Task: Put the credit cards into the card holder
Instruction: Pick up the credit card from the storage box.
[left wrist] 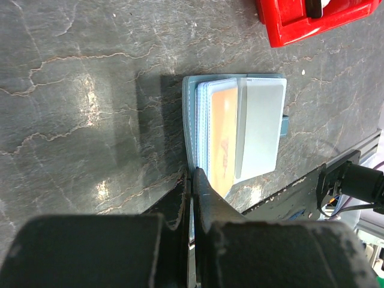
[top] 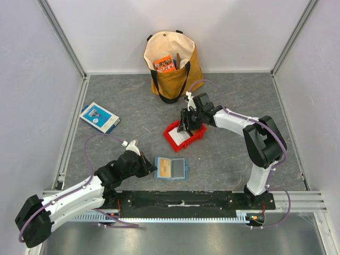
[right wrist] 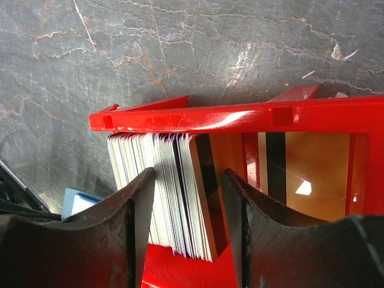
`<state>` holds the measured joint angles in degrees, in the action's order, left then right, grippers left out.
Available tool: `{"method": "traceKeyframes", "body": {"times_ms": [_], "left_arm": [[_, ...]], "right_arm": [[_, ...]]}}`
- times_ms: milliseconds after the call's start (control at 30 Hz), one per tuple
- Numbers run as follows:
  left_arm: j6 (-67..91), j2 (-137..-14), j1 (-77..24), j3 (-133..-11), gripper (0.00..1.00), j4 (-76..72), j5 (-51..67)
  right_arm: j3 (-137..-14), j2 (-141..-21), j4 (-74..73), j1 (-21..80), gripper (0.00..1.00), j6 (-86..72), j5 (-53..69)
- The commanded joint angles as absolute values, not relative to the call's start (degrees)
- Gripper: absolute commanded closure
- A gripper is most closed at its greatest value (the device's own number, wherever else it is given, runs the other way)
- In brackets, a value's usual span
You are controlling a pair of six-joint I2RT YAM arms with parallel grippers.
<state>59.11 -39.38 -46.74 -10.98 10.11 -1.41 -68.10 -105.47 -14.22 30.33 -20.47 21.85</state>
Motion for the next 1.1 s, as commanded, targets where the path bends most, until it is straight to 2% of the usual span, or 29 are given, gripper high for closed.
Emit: {"method": "traceKeyframes", "body": {"times_ms": [0, 167, 367, 500, 733, 900, 1067], "left_arm": [[58.5, -39.4, -46.8, -12.8, 0.98, 8.0, -1.8], [58.5, -39.3, -46.8, -12.6, 0.98, 7.9, -1.8], [58.5, -39.4, -46.8, -12.7, 0.98, 7.7, -1.8], [58.5, -39.6, -46.8, -12.7, 0.98, 7.6, -1.7], [58.5, -39.8, -46.7, -12.5, 0.98, 7.5, -1.6], [58.5, -39.5, -46.8, -12.6, 0.98, 7.8, -1.7], [58.5, -39.5, -46.7, -12.5, 0.98, 7.9, -1.8]], "right_arm": [[-67.7, -102.5, -13.4, 30.4, 0.46, -20.7, 25.1], [-67.7, -101.8, -13.5, 30.3, 0.51, -20.7, 25.1], [-68.1, -101.6, -13.9, 30.5, 0.53, -20.7, 25.1], [-68.0, -102.0, -14.2, 30.3, 0.66, -20.6, 25.2], [-67.9, -102.0, -14.2, 30.2, 0.80, -20.4, 24.5], [-68.1, -101.3, -14.2, 30.0, 0.81, -20.2, 22.3], [-69.1, -102.0, -16.4, 30.2, 0.90, -18.9, 17.2]]}}
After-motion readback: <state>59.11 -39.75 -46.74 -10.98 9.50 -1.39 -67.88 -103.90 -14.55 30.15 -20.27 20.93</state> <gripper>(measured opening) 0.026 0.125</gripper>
